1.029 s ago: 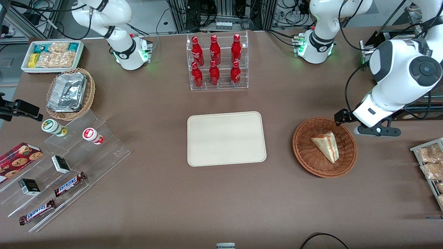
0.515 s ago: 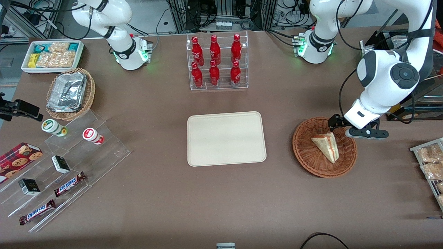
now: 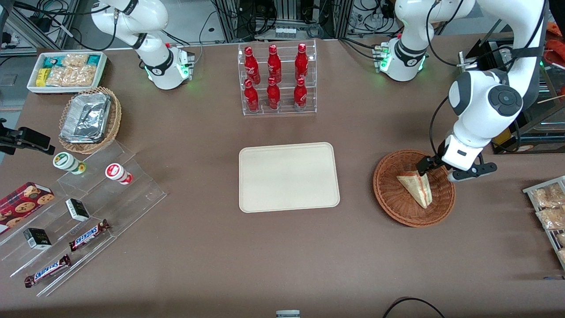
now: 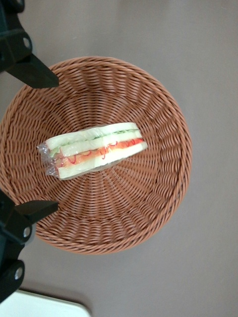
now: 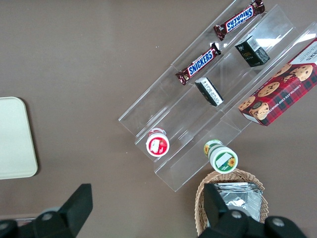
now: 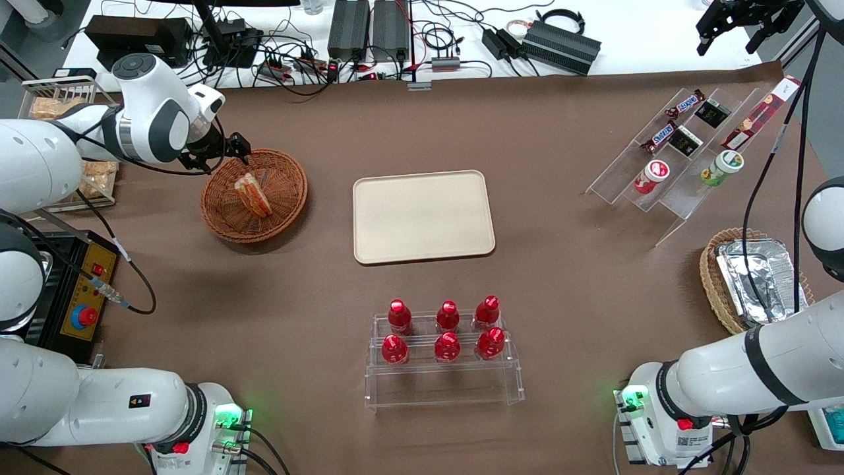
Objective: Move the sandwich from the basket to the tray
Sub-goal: 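Lower the left gripper and close it on the sandwich's upright edge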
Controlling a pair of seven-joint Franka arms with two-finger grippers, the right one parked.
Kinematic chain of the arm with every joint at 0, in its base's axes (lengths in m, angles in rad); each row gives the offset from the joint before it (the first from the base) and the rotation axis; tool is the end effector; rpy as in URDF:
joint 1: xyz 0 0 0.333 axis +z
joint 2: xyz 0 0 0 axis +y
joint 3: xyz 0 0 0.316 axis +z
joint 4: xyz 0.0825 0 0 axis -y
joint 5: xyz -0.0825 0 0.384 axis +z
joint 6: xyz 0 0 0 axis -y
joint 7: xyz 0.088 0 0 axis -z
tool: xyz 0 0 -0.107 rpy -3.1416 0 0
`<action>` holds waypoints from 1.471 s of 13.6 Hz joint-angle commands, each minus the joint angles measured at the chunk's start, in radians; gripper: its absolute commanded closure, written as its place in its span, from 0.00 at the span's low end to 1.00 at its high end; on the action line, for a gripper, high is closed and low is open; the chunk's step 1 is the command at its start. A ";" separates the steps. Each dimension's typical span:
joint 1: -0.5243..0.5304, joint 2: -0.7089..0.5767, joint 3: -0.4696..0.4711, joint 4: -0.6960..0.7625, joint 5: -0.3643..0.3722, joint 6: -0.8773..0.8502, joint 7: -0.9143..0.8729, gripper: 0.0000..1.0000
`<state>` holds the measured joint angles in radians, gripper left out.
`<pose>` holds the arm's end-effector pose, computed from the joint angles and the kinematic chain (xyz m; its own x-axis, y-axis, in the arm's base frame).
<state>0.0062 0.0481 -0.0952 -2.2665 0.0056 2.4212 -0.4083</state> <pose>0.5328 -0.0474 0.3485 0.9454 0.3109 0.0977 0.3082 -0.9504 0.0428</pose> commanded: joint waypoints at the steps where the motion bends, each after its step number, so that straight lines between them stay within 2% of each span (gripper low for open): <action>1: 0.011 0.005 -0.009 -0.016 0.002 0.022 -0.148 0.00; 5: 0.011 0.061 -0.009 -0.008 -0.022 0.024 -0.228 0.00; 12: 0.001 0.147 -0.011 0.024 -0.062 0.022 -0.230 0.00; 19: 0.000 0.211 -0.011 0.053 -0.062 0.053 -0.230 0.00; 20: 0.000 0.219 -0.011 0.059 -0.062 0.053 -0.228 0.16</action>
<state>0.0056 0.2383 -0.1007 -2.2395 -0.0427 2.4660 -0.6248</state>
